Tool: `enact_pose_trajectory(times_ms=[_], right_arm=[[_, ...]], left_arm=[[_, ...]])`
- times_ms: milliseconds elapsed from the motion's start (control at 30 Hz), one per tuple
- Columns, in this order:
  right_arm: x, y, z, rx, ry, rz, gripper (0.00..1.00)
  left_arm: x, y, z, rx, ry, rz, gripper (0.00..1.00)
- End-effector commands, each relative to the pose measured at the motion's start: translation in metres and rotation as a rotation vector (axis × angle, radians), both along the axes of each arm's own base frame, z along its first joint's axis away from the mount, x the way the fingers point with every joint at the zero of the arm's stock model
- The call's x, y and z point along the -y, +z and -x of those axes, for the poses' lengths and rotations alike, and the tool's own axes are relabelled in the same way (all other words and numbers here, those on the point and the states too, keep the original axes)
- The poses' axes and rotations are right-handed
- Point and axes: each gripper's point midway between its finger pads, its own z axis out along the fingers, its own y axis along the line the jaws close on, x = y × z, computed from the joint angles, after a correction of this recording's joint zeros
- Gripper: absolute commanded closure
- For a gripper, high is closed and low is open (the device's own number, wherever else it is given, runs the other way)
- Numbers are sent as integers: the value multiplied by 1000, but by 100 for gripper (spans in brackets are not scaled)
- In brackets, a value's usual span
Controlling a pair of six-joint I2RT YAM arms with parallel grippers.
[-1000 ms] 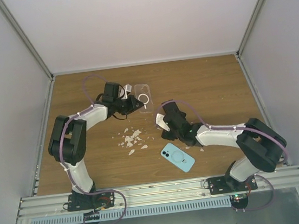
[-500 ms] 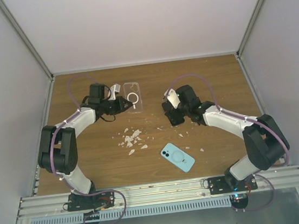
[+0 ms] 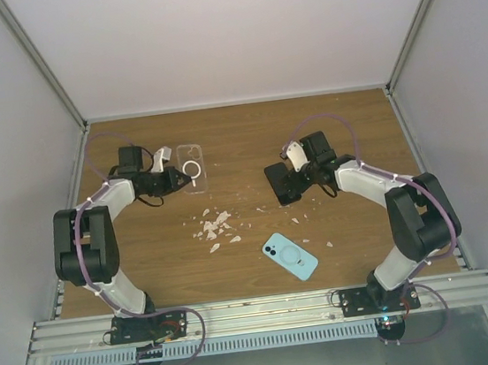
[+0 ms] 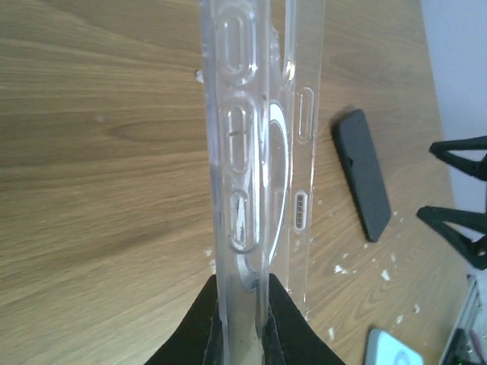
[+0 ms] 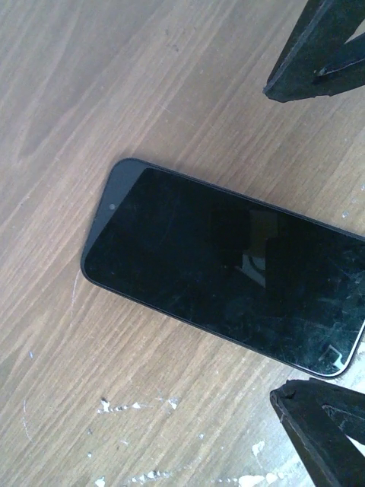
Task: Take the phone out of the phone case
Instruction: Place the phone at the center of the board, then place the phone case at the center of the board.
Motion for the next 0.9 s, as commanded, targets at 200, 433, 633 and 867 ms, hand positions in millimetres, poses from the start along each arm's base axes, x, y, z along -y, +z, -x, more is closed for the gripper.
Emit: enact_pose_trajectory(times_ms=[200, 433, 633, 867], right_arm=[[-2, 3, -1, -30, -17, -61, 0], [-3, 7, 0, -22, -1, -63, 0], [-2, 12, 4, 3, 38, -43, 0], [-3, 21, 10, 25, 103, -23, 0]], left_arm=[[-40, -39, 9, -59, -69, -111, 100], [-49, -59, 7, -121, -28, -122, 93], [-63, -77, 7, -173, 2, -202, 77], [-68, -81, 13, -203, 14, -223, 51]])
